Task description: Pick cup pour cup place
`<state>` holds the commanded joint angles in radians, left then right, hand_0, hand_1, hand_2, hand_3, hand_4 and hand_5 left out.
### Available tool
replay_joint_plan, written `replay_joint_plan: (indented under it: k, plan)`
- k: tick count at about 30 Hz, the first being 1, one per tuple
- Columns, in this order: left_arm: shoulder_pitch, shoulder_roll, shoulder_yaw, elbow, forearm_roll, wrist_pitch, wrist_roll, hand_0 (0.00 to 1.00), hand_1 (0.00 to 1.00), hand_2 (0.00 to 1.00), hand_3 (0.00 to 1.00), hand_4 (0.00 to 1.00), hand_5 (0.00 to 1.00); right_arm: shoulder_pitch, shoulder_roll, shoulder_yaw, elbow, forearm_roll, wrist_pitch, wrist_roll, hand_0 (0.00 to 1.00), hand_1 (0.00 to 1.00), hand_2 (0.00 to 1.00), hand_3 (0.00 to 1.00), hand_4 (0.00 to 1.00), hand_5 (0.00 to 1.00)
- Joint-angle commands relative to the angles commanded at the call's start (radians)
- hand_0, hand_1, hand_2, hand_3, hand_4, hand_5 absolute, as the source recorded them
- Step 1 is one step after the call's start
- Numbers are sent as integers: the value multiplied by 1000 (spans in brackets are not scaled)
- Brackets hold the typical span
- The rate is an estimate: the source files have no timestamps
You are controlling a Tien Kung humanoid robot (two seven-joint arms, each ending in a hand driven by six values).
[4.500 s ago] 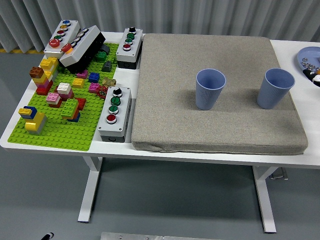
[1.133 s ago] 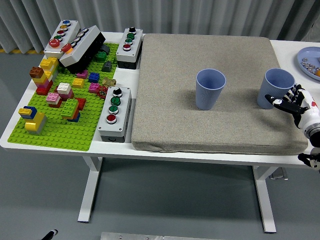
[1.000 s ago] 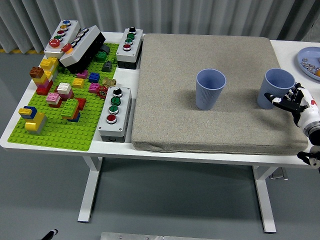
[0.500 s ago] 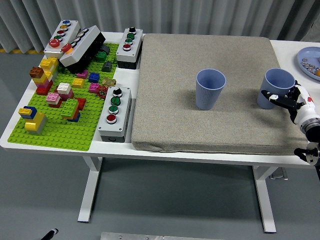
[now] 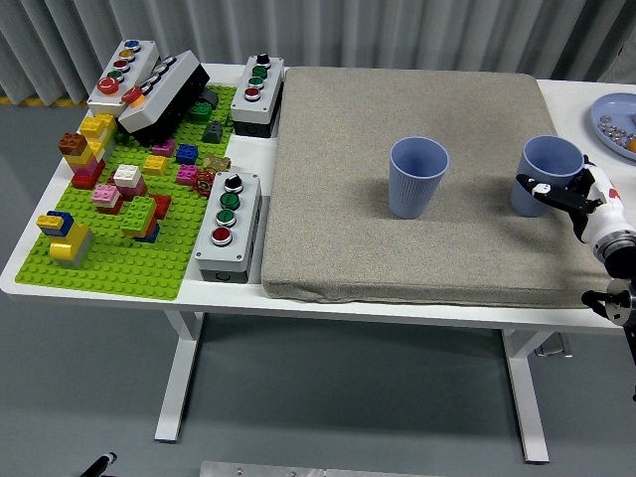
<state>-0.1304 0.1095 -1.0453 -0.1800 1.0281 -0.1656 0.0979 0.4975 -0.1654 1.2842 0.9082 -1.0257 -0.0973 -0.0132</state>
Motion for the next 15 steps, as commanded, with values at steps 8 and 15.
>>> replay_joint_plan:
  k: [8, 15]
  plan:
    - [0, -1, -1, 0, 0, 0, 0, 835, 811, 882, 791, 624, 998, -2, -1, 3, 1, 6, -7, 4, 831, 693, 596, 741, 855, 249]
    - [2, 0, -2, 0, 1, 0, 1, 835, 810, 883, 790, 623, 998, -2, -3, 6, 17, 3, -22, 7, 774, 649, 548, 698, 849, 241]
